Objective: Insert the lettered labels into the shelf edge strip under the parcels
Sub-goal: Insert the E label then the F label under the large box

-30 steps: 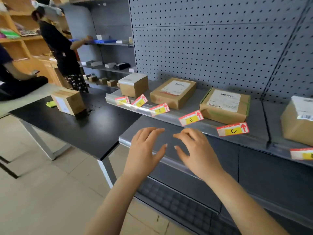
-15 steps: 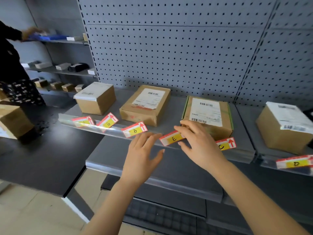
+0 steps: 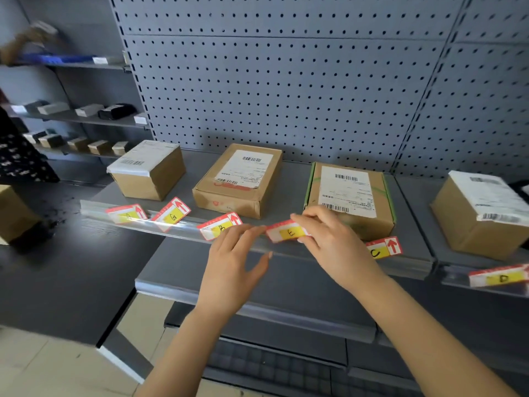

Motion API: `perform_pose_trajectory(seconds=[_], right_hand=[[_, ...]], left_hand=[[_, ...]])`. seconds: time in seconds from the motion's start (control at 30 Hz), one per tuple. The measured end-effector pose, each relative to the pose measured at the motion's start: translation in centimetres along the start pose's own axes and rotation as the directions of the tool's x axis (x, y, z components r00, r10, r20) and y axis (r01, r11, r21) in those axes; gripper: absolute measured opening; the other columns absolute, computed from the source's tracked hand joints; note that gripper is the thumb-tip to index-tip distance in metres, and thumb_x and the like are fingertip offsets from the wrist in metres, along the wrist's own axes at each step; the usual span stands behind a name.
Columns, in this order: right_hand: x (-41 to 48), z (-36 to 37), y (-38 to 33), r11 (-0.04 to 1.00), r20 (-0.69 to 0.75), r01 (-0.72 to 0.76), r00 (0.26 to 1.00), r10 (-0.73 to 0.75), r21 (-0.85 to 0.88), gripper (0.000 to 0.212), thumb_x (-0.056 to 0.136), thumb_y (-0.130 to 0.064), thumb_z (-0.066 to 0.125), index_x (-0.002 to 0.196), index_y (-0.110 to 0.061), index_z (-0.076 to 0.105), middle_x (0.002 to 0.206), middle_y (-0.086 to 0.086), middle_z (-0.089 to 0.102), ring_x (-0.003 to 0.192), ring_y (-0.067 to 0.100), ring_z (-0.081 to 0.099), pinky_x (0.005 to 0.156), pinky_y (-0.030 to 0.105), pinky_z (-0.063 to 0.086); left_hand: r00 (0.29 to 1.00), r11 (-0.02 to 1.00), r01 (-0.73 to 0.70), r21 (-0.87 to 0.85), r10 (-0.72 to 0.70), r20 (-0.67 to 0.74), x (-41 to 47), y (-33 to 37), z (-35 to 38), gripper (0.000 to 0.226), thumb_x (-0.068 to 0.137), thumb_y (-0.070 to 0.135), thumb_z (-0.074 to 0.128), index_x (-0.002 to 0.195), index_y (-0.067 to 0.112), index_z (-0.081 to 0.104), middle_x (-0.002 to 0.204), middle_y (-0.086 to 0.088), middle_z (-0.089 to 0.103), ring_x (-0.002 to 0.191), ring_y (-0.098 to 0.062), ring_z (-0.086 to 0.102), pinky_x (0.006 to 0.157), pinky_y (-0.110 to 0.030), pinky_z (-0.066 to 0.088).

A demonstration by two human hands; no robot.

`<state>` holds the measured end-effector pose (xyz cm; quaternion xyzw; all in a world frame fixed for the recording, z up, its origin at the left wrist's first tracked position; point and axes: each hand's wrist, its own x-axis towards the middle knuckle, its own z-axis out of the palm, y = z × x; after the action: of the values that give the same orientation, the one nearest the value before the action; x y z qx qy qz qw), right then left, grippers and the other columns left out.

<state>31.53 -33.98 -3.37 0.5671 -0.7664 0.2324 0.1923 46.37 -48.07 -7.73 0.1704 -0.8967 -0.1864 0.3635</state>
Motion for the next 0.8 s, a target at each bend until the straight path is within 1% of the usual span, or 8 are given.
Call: perform_pose_trajectory(seconds=[0.1,0.2,0.3,0.37,0.43,0.53,0.67,0.8], right_hand=[[-0.1,-1.9,-0.7,0.996,-0.152,-0.08,0.985,0.087,0.045,0.041,0.077,-0.009,0.076,0.117,-0.008,0.064,0.106,0.007,0.057,0.092,0.021,0.058,0.073,0.03,0.053],[-1.2,-3.6,-1.1,0.991,-0.195,-0.134,0.972,0.135,0.017,0.04,0.077,-0.015,0.077,0.114,-0.01,0.064,0.107,0.006,0.056,0.097,0.021,0.056,0.073,0.025,0.047],[-3.5,-5.0,-1.3,0.983,-0.2,-0.186,0.963,0.181,-0.005,0.04,0.078,-0.02,0.076,0.114,-0.012,0.063,0.108,0.004,0.056,0.1,0.022,0.056,0.071,0.031,0.054],[-5.5,-6.0,-1.1,0.98,-0.228,-0.197,0.955,0.191,-0.005,0.04,0.078,-0.021,0.076,0.114,-0.012,0.063,0.11,0.004,0.056,0.103,0.022,0.056,0.078,0.034,0.054],[-7.5,-7.3,-0.7,0.98,-0.271,-0.2,0.944,0.19,-0.01,0.04,0.079,-0.024,0.076,0.114,-0.01,0.063,0.11,0.004,0.057,0.103,0.021,0.056,0.084,0.03,0.05],[-10.7,-9.5,0.5,0.974,-0.309,-0.219,0.931,0.193,-0.051,0.04,0.08,-0.027,0.072,0.115,-0.009,0.064,0.105,0.006,0.057,0.098,0.02,0.056,0.081,0.03,0.049],[-15.0,-13.0,3.1,0.954,-0.336,-0.273,0.916,0.219,-0.124,0.041,0.083,-0.03,0.069,0.115,-0.006,0.063,0.104,0.008,0.058,0.095,0.021,0.055,0.081,0.032,0.047],[-19.7,-16.6,6.8,0.934,-0.362,-0.304,0.906,0.222,-0.189,0.043,0.083,-0.034,0.069,0.115,-0.006,0.064,0.102,0.008,0.059,0.093,0.022,0.056,0.081,0.036,0.048]], left_hand=[[0.999,1.0,-0.027,-0.009,0.026,-0.048,0.3,0.8,-1.2,0.045,0.081,0.026,0.075,0.124,0.023,0.06,0.121,0.005,0.058,0.116,-0.008,0.043,0.097,-0.027,0.034],[0.996,0.997,-0.069,-0.023,0.067,-0.063,0.5,2.2,-1.9,0.045,0.082,0.027,0.075,0.124,0.022,0.06,0.122,0.002,0.059,0.115,-0.01,0.044,0.097,-0.027,0.035],[0.99,0.99,-0.133,-0.045,0.131,-0.058,0.2,4.1,-1.7,0.043,0.083,0.026,0.074,0.123,0.02,0.061,0.119,0.001,0.059,0.112,-0.012,0.046,0.097,-0.027,0.037],[0.982,0.98,-0.183,-0.076,0.179,-0.051,-0.3,5.8,-1.2,0.042,0.084,0.025,0.073,0.123,0.019,0.06,0.117,0.001,0.058,0.111,-0.014,0.049,0.097,-0.026,0.037],[0.973,0.967,-0.232,-0.11,0.229,-0.04,-0.8,7.6,-0.5,0.041,0.085,0.028,0.069,0.124,0.02,0.059,0.116,0.002,0.057,0.11,-0.015,0.05,0.097,-0.027,0.039],[0.955,0.941,-0.297,-0.161,0.296,-0.026,-1.2,10.6,0.7,0.041,0.086,0.034,0.064,0.124,0.021,0.059,0.116,0.004,0.058,0.11,-0.016,0.052,0.097,-0.03,0.04],[0.931,0.906,-0.364,-0.214,0.363,-0.045,-1.0,15.6,3.2,0.039,0.086,0.034,0.063,0.121,0.017,0.061,0.113,0.002,0.06,0.107,-0.016,0.052,0.092,-0.035,0.044],[0.914,0.88,-0.397,-0.261,0.405,-0.026,-1.5,21.6,7.3,0.04,0.086,0.033,0.064,0.122,0.018,0.06,0.115,0.003,0.058,0.108,-0.015,0.051,0.094,-0.031,0.04]])
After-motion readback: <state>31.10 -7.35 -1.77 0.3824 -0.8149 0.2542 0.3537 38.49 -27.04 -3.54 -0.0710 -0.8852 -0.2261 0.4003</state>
